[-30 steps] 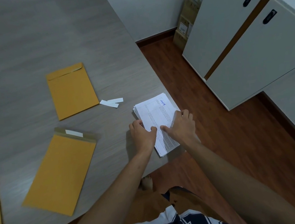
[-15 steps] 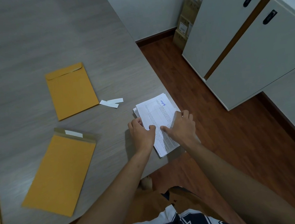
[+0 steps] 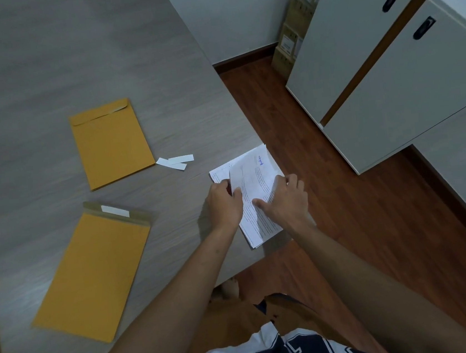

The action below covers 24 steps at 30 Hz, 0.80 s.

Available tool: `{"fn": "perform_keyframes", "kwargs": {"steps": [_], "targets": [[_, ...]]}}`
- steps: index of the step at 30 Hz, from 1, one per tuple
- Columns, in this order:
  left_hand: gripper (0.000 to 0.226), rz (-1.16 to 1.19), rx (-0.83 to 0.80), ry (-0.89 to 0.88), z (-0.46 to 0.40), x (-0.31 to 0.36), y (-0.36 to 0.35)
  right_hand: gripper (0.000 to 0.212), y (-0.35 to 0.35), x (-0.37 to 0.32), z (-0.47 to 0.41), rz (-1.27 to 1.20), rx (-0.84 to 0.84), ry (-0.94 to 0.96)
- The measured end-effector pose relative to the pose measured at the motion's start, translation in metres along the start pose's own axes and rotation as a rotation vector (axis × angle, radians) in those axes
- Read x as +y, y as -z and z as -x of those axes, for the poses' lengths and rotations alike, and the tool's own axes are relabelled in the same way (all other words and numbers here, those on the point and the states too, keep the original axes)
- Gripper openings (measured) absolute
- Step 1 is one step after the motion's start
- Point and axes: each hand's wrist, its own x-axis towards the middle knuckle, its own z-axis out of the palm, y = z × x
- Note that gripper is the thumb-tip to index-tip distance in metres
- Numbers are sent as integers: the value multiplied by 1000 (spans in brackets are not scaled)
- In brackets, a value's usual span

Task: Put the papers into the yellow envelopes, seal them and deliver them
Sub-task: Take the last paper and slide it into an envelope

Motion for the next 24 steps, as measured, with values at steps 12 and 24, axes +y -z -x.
{"fn": "perform_keyframes", "kwargs": {"steps": [12,24], "targets": [[32,314,-3,184,-14,3,20,77,21,-8,14,-328,107,-6],[18,991,158,275,-34,-74,133,93,41,-121,39,-1244,-171,-327]]}}
